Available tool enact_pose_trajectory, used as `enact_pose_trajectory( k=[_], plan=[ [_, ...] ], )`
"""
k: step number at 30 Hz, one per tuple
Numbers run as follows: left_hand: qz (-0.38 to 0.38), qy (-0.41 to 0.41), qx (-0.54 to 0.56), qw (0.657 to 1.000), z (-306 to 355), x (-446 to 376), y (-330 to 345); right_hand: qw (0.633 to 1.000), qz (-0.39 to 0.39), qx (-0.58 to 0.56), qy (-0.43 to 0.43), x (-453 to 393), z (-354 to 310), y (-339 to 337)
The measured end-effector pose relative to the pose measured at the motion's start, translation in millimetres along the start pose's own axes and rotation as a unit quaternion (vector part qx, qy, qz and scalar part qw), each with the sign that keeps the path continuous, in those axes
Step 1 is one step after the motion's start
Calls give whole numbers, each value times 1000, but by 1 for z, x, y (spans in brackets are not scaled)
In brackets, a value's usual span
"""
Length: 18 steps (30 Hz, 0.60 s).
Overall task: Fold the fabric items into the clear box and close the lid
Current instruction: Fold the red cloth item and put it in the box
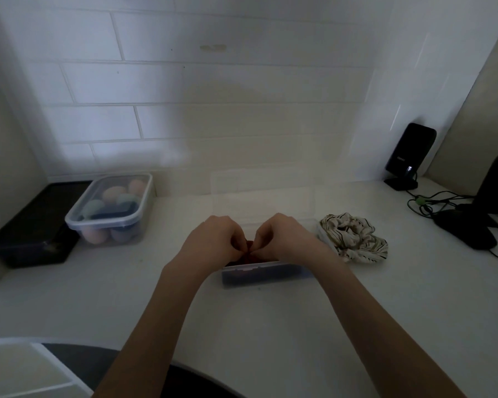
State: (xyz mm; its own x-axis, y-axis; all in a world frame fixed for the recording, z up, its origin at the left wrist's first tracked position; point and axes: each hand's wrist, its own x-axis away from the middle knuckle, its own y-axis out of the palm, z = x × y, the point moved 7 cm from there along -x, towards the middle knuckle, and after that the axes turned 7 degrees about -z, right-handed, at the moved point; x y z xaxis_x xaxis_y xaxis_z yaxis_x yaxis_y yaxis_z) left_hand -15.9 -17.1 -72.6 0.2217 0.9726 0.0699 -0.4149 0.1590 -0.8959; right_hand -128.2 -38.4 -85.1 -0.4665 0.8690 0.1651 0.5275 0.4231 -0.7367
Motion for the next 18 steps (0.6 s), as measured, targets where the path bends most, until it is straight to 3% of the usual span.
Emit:
enact_pose_trajectory(
  k=[4,7,10,14,18],
  plan=[
    [68,35,-32,997,2,8,-8,989,-34,-146,18,20,11,-31],
    [162,60,-26,985,0,16,-13,974,103,-192,53,39,38,-81],
    [244,88,-61,964,4,23,-19,969,206,-87,110,49,68,-105],
    [312,101,-54,943,14,29,-31,972,134,34,188,40,86,-94],
    [260,111,-36,959,22,25,-27,975,131,15,180,32,91,-89]
  ],
)
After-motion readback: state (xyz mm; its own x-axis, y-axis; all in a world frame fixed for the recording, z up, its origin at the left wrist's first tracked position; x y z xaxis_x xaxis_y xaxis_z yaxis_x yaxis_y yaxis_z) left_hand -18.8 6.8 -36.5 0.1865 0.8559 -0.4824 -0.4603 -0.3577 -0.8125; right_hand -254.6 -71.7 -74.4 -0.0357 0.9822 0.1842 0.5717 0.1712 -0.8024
